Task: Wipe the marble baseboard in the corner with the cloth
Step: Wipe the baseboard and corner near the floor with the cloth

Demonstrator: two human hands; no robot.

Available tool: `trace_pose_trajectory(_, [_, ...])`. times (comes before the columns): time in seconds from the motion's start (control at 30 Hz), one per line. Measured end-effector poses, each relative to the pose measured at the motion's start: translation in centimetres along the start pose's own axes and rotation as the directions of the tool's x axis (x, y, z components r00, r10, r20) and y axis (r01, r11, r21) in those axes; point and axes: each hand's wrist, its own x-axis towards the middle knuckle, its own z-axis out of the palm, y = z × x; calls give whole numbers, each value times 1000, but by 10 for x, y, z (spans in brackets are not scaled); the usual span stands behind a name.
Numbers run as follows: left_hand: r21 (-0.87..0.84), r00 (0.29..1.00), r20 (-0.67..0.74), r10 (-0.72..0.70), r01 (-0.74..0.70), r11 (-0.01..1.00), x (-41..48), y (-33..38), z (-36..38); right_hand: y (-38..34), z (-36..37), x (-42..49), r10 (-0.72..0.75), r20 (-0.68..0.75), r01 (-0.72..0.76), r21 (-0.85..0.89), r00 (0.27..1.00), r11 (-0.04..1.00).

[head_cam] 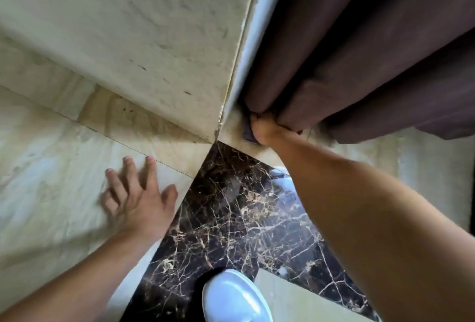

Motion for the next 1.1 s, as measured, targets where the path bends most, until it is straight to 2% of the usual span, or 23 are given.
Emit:
trace_pose_trajectory(0.1, [-1, 1000, 11, -5, 5, 1000, 5, -3, -8, -1, 21, -85, -238, -108, 208, -236, 965, 949])
trace_pose_trajectory(0.17, [37, 1000, 7, -3, 3, 999, 6, -1, -12, -4, 53, -156, -375, -25, 361, -218, 927, 907])
trace_pose_trajectory(0.2, [44, 1000, 12, -1, 1, 999, 7, -2, -13, -7, 67, -182, -459, 52, 458, -229, 887, 859])
trace_pose_trajectory(0.27, [45, 1000, -15, -4, 4, 999, 5, -7, -5, -13, 78, -195, -611, 231, 653, -242, 757, 718])
trace_pose_trajectory(0.33, [67, 994, -102, 50, -43, 997, 4, -13, 2, -13, 63, -161, -730, 296, 785, -315, 616, 534])
trace_pose_trajectory(0.37, [64, 987, -139, 82, -73, 995, 5, -17, 4, -11, 53, -141, -757, 284, 796, -369, 588, 480])
trace_pose_trajectory(0.4, [58, 985, -146, 91, -83, 995, 6, -22, 2, -7, 46, -124, -768, 243, 780, -410, 593, 473])
trace_pose_trajectory(0.43, [66, 986, -137, 94, -85, 994, 7, -26, 0, -5, 45, -117, -742, 200, 738, -429, 640, 521])
trace_pose_trajectory(0.53, [82, 974, -195, 115, -101, 991, 7, -37, -7, -20, 82, -168, -538, 26, 527, -251, 842, 812])
trace_pose_trajectory(0.57, [57, 967, -231, 104, -93, 994, 8, -43, -8, -27, 97, -198, -507, 26, 499, -226, 861, 836])
trace_pose_trajectory(0.63, [27, 956, -287, 61, -56, 998, 6, -53, -5, -39, 115, -230, -587, 60, 579, -274, 807, 768])
trace_pose_trajectory(0.73, [-28, 934, -353, 56, -71, 997, 5, -63, 3, -73, 107, -193, -689, 201, 715, -287, 696, 638])
trace_pose_trajectory(0.77, [-101, 923, -385, 4, -47, 994, 7, -61, 2, -93, 101, -171, -693, 236, 731, -270, 682, 627])
trace_pose_trajectory(0.83, [-255, 900, -380, -213, 119, 960, 12, -71, -2, -156, 110, -123, -715, 204, 741, -261, 668, 618])
trace_pose_trajectory(0.87, [-296, 891, -368, -265, 158, 942, 19, -69, -7, -187, 110, -97, -715, 155, 722, -302, 682, 623])
trace_pose_trajectory(0.93, [-278, 902, -344, -259, 166, 946, 27, -75, -9, -244, 113, -59, -725, 181, 733, -351, 664, 583])
trace_pose_trajectory(1.0, [-237, 935, -288, -208, 141, 961, 26, -89, -15, -269, 114, -47, -783, 215, 784, -400, 584, 475])
trace_pose_trajectory(1.03, [-224, 947, -266, -180, 121, 967, 24, -94, -23, -263, 112, -49, -803, 200, 789, -421, 562, 448])
trace_pose_trajectory(1.1, [-195, 974, -184, -133, 97, 976, 22, -105, -40, -231, 107, -71, -791, 160, 760, -439, 590, 478])
